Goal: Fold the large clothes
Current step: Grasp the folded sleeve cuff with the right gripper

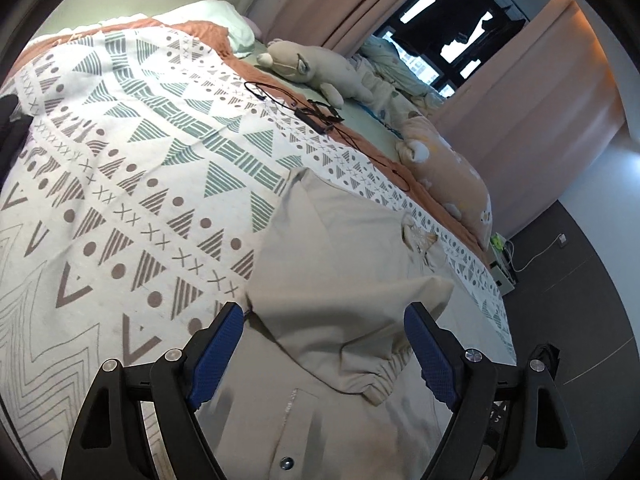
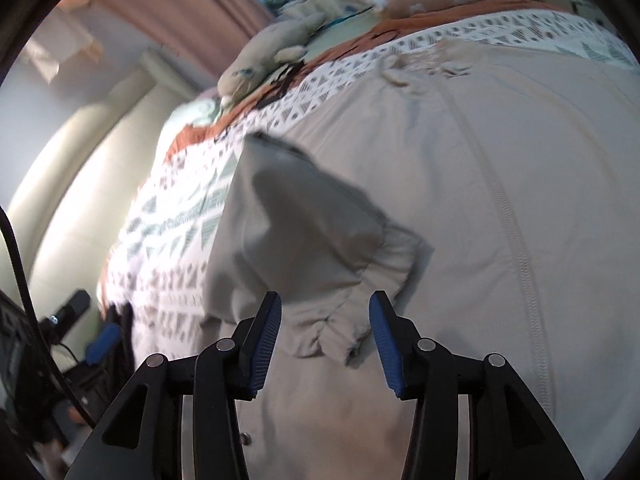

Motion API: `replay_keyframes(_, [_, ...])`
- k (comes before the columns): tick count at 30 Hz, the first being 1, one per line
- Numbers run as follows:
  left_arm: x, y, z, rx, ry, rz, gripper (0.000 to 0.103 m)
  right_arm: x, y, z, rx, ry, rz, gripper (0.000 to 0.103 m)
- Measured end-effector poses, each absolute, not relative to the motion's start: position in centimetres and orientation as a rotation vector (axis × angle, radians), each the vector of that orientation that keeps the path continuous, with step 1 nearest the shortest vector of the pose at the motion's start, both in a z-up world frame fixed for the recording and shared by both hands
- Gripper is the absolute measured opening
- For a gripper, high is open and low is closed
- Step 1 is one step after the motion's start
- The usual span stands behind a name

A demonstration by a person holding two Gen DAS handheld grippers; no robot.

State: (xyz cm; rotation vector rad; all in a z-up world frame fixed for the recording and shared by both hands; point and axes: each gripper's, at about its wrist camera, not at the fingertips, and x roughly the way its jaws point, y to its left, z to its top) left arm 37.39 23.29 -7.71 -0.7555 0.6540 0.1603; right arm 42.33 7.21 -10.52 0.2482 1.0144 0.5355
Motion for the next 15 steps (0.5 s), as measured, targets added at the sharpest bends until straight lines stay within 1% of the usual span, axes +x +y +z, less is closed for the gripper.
replay_keyframes(5, [35.8,25.6,-8.6,-0.739,0.671,0.214,0.083,41.5,11.3,-12.2,0.067,1.068,0.544,0.047])
replay_keyframes(6, [35.7,25.9,-8.9,-0.738,0.674,0.217,0.083,41.4,12.0,-12.6,0.021,1.068,0.534,0.050])
replay_keyframes(7, [35.6,26.2,-9.2,-0.745,0.674,0.214,0.083,41.3,12.6,-12.9,-0.027,1.060,0.519,0.056])
replay_keyframes(9, [35.9,26.6,-10.0,-0.762,0.682,0.186,0.083,41.2,13.7,-13.4,-0.103,1.035,0.496,0.060])
replay_keyframes(13, [36.6,27.1,-11.7,-0.806,0.704,0.174,0.083,40.8,15.2,-14.7,-0.268,0.995,0.451,0.060])
replay_keyframes(15, [36.6,27.5,-12.0,-0.835,0.704,0.167,0.083,40.9,15.3,-15.5,-0.291,1.022,0.427,0.060])
